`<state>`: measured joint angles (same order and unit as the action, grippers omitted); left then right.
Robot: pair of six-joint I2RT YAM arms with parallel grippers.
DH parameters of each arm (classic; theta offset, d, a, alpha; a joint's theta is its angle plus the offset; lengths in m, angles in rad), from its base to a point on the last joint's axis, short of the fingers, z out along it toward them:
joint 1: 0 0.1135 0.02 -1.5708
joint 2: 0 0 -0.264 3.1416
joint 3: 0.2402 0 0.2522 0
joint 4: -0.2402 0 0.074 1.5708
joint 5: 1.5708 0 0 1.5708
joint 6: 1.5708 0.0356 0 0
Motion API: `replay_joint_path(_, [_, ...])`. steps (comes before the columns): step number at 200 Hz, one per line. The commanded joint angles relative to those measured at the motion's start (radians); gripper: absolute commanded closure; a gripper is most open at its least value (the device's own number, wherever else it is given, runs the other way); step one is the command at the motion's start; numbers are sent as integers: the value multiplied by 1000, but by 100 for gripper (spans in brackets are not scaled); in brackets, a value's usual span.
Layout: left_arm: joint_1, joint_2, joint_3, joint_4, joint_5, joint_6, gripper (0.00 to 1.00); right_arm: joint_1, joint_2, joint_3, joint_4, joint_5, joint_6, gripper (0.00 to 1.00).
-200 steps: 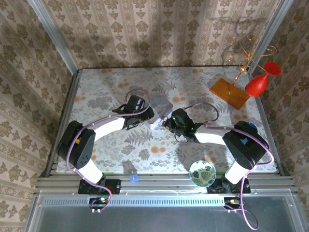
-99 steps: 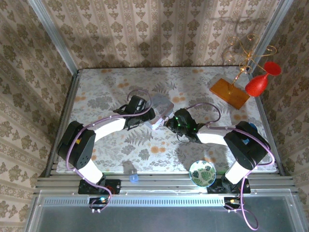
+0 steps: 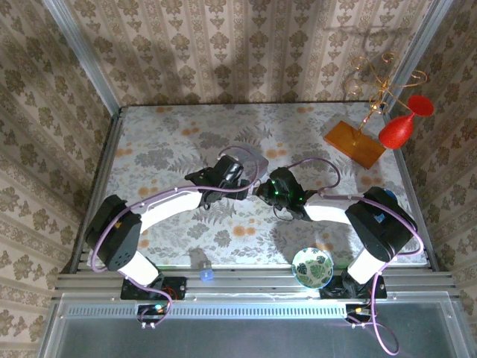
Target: Unlock a padlock with a key
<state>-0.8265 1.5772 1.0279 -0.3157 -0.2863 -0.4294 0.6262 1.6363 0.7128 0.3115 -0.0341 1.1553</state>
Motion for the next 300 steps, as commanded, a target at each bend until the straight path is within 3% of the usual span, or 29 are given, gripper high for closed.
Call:
replay_joint_path(1, [-17,60,59,-58,-40,101,0,-3,2,-11,27,-6,-10,100])
replay_joint_path(73, [-19,147,114,-122,-59,209,1,-24,-6,-29,40,-15,-7,100])
replay_joint_path(108, [-16,161,117,-139,-48,206,16,-34,-4,-32,49,-19,-13,100])
replay_joint_path(145, [-14,158,107,-140,-43,198,21,-53,18,-26,96,-48,1,100])
replay_joint_path(188, [-1,163,101,-149,-41,176,23,-83,25,-20,114,-115,-9,100])
replay_joint_path(229, [15,165,107,-154,-36,172,23,-120,44,-22,174,-297,-23,100])
replay_joint_path(261, [20,181,123,-164,-34,164,23,-122,30,3,46,-331,-99,100])
replay_joint_path(300, [21,194,145,-173,-24,156,23,-118,19,46,-160,-237,-192,100])
